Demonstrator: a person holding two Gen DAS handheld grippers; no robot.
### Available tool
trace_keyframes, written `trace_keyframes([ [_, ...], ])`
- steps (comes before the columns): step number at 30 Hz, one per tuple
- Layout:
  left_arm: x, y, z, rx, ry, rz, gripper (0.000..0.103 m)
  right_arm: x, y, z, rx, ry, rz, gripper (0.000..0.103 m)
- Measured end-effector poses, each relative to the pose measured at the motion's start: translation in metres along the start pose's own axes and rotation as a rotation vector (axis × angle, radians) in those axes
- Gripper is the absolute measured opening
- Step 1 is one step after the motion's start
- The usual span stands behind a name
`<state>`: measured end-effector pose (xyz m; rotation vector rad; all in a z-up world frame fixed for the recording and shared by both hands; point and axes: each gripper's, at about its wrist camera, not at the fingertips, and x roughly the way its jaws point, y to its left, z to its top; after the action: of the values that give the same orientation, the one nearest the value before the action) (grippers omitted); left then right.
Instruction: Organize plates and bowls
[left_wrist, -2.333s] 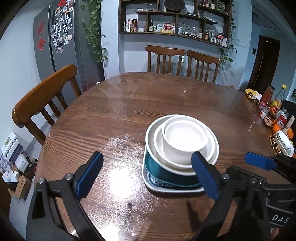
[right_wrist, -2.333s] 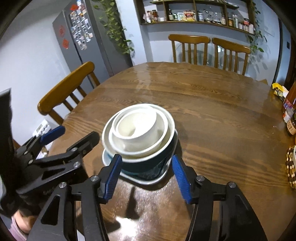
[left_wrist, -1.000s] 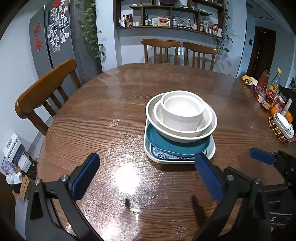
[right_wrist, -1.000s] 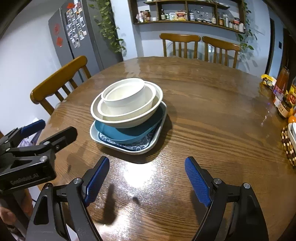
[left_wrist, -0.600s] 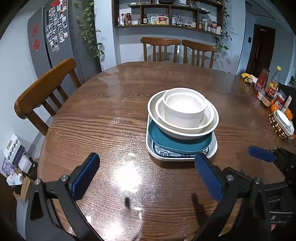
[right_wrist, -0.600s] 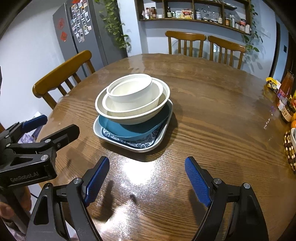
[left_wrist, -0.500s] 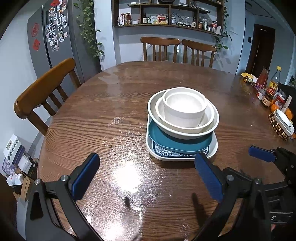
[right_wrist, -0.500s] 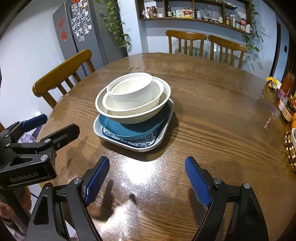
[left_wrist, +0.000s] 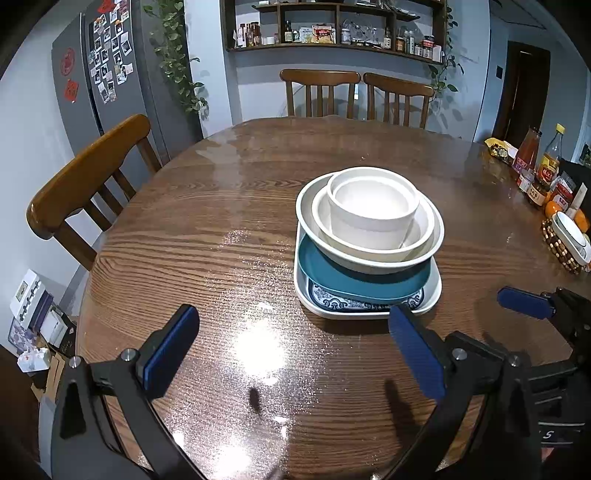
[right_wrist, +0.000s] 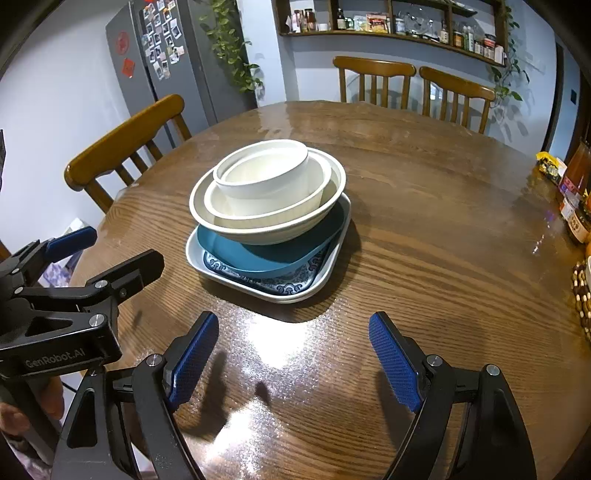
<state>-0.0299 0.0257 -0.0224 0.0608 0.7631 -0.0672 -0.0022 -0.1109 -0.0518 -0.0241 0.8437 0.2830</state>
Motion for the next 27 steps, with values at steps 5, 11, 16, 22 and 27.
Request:
trace_keyframes([
  [5,0.001,0.0,0.0,0.005,0.004,0.005,0.102,0.0007,0.0007,0.0009,0.001,0.004,0.0,0.085],
  [11,0.0014,-0.0003,-0.0003,0.004,0.007,0.003,0.102,0.0025,0.0018,0.0016,-0.003,0.005,0.001,0.085],
  [16,0.0012,0.0003,0.0,0.003,0.005,0.001,0.102,0.0028,0.0019,0.0016,-0.001,0.005,0.003,0.085],
  [22,0.0008,0.0007,0.0003,0.005,0.005,0.002,0.102,0.0027,0.0017,0.001,-0.002,0.006,0.004,0.085],
  [27,0.0008,0.0023,0.0005,0.007,0.003,0.001,0.102,0.0025,0.0018,0.0008,-0.002,0.006,0.004,0.085],
])
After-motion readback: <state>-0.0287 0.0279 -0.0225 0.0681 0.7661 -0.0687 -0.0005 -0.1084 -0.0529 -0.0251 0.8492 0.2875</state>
